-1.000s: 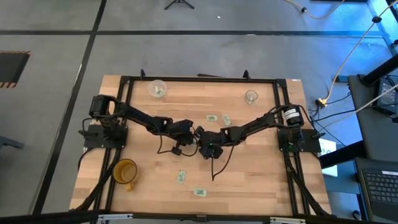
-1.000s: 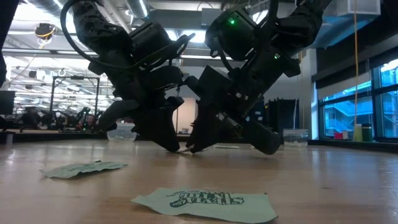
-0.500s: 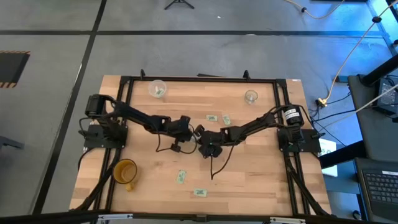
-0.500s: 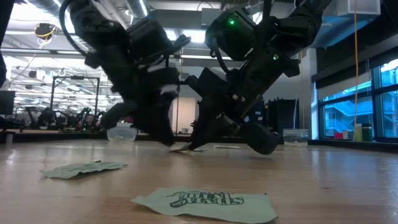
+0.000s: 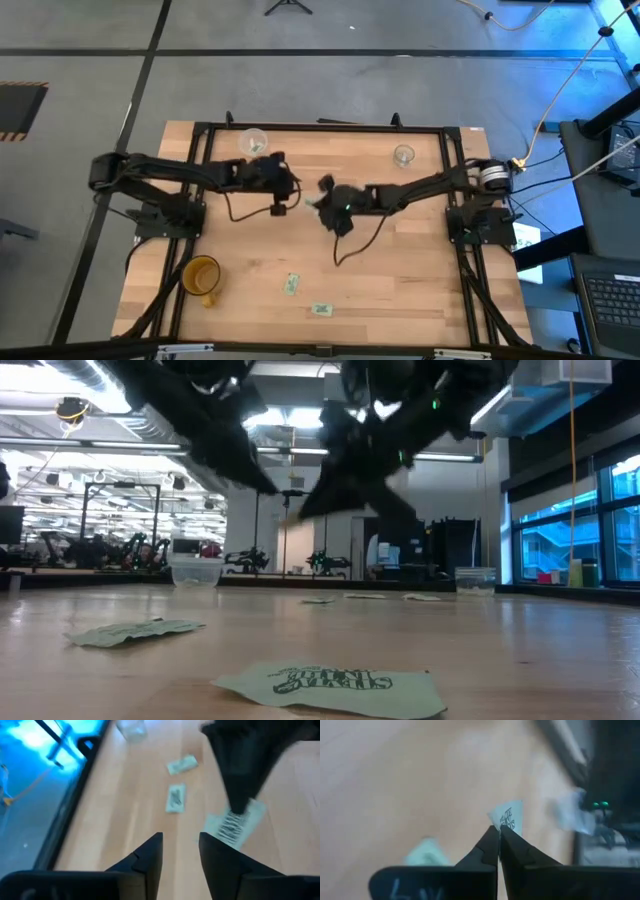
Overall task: Pick and place Stevia / Truvia into bins
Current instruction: Put the green stevia packet into the transparent container
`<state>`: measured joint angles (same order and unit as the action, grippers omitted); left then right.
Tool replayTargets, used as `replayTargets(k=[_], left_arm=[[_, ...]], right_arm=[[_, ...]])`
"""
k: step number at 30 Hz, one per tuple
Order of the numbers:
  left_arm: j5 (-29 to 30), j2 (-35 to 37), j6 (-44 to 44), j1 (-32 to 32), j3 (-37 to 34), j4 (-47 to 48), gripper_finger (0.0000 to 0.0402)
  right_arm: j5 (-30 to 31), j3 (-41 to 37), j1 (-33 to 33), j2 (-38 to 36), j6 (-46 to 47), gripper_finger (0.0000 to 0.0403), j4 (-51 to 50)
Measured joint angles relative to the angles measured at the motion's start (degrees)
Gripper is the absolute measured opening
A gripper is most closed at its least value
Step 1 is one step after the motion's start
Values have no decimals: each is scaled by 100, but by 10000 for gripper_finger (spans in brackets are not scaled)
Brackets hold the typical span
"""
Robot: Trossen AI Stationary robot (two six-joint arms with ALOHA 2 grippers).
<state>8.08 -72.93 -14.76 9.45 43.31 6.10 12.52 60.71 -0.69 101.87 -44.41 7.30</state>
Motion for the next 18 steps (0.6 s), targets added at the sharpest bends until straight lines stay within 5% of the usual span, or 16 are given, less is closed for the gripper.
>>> replayTargets(k=[9,18], left_arm=[[177,760,-702,81,4,-307,140],[-393,794,-700,-2,13,-1600,141]], right_arm=[[-27,7,361,-1556,1107,7,-519],[-972,7,347,-2077,1303,7,-124]])
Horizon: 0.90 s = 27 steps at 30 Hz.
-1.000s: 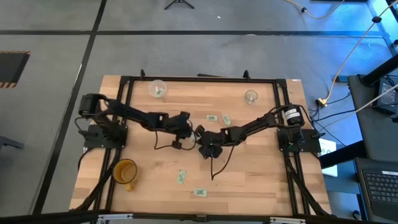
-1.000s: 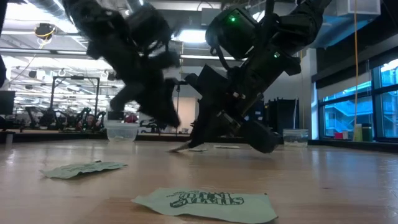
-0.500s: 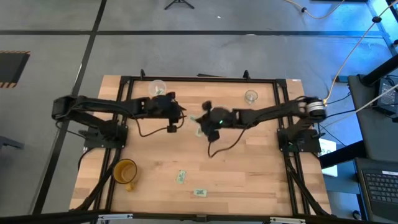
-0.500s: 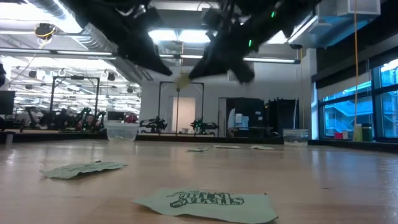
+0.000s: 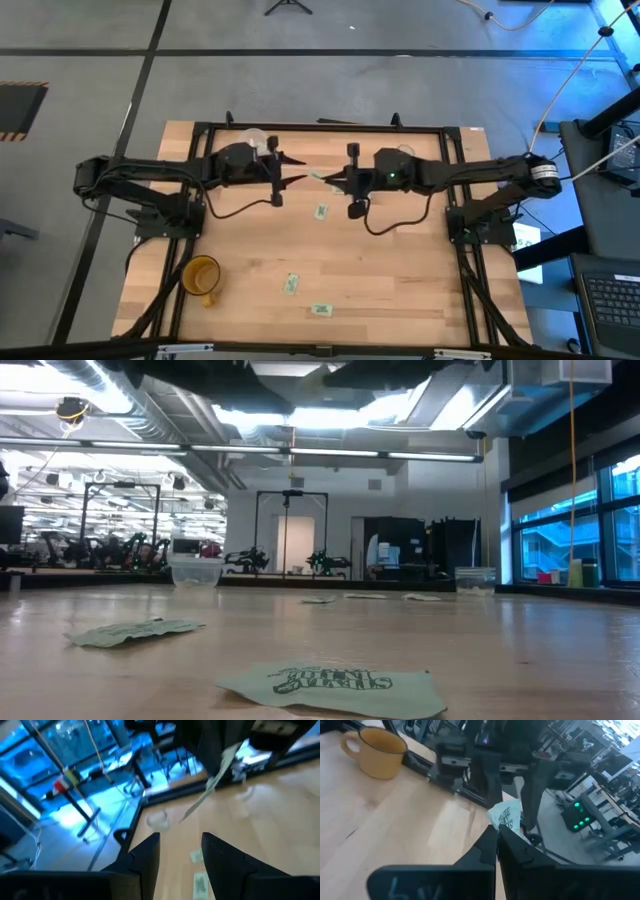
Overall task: Pick and place Stevia / Truvia into bins
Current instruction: Put the green stevia packet into the transparent container
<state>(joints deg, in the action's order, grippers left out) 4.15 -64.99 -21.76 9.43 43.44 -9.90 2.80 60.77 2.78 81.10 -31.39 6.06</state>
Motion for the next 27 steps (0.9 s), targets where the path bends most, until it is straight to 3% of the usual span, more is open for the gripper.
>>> replayTargets(k=[6,14,27], left_arm=[[-219,0,-63,-107,0,-372,141],[-216,-2,-4,-264,0,-497,133],[-209,-4,-199,-264,0,-560,23]], right_arm=[[-385,0,1,-24,363,7,27],[-404,0,1,-22,402,7,183],[-399,0,1,-22,412,7,191]])
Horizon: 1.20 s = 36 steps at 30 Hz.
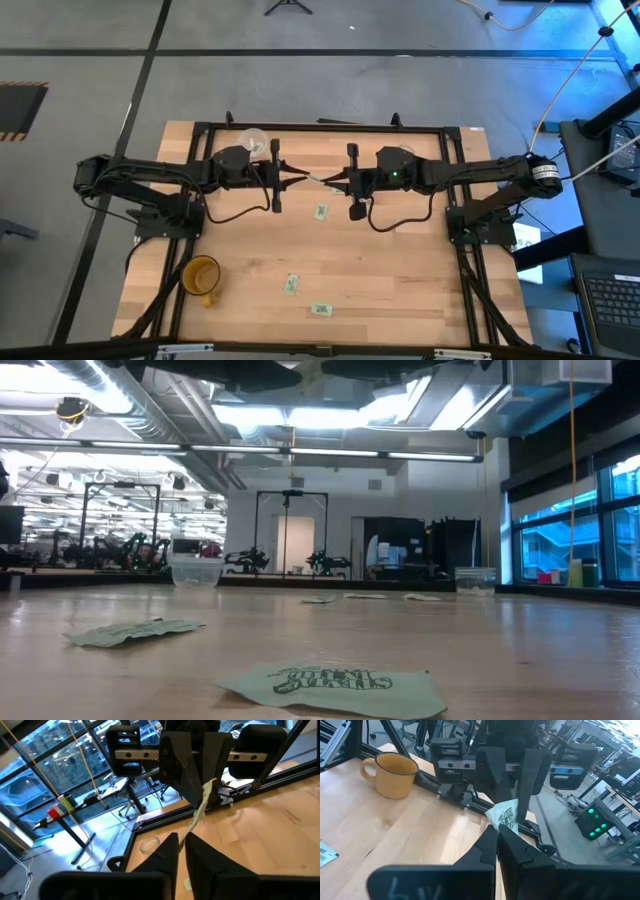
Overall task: Pick and place Stevia / Truvia into bins
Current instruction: Put the green stevia packet into the transparent container
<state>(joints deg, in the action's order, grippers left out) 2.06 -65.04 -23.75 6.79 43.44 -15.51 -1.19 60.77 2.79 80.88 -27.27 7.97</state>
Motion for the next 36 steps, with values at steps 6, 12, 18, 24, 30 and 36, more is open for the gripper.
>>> replayTargets(k=[6,12,18,24,30,36], left_arm=[[-30,0,0,0,0,0,3],[-33,0,0,0,2,-2,3],[-35,0,0,0,0,0,2],[65,9,2,0,0,16,2],[1343,177,54,187,2,647,2],[3243,260,53,694,2,2020,2]], right_arm=[[0,0,0,0,-6,7,17],[2,0,0,2,185,8,57],[2,0,-4,2,313,43,81],[158,-2,-4,-4,321,114,62],[711,-2,-2,-310,603,145,-570],[1130,-2,0,-620,903,146,-1136]])
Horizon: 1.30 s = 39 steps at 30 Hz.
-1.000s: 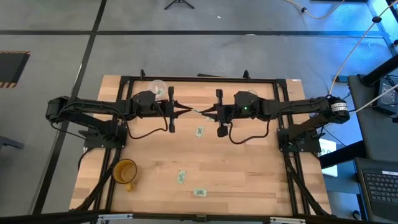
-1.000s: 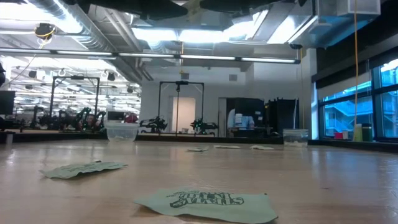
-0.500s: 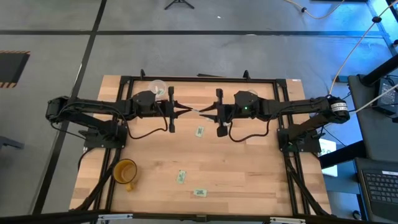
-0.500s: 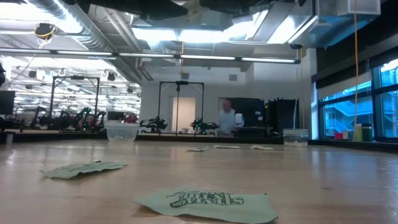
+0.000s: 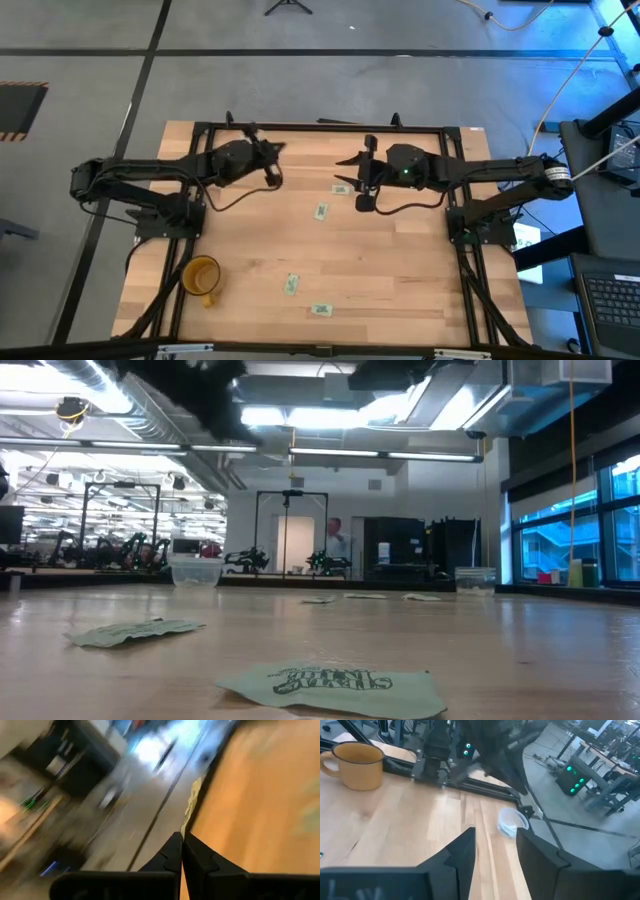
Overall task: Pick and place Stevia / Truvia into bins
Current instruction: Put the green stevia packet into the transparent container
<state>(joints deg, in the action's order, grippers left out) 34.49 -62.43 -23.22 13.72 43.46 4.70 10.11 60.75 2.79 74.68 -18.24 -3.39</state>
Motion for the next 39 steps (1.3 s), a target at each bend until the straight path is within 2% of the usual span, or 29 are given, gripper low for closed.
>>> replayTargets(k=[3,8,13,19,26,32,39], left_arm=[[495,-133,74,408,0,849,2],[340,-491,1000,1126,0,1972,2],[287,-901,1296,1471,28,2076,2],[180,-1596,1542,1873,356,2679,2],[51,-2283,1555,2165,586,2686,3],[-115,-2506,1516,2314,625,2702,4],[-104,-2511,1501,2320,625,2729,31]], right_arm=[[7,0,0,-22,-2,146,-31],[2,0,0,24,0,146,-43],[-7,0,0,32,15,146,-113],[-7,0,0,32,20,146,-114],[-9,0,0,32,20,146,-116],[-9,0,0,32,22,146,-123],[-9,0,0,32,14,146,-132]])
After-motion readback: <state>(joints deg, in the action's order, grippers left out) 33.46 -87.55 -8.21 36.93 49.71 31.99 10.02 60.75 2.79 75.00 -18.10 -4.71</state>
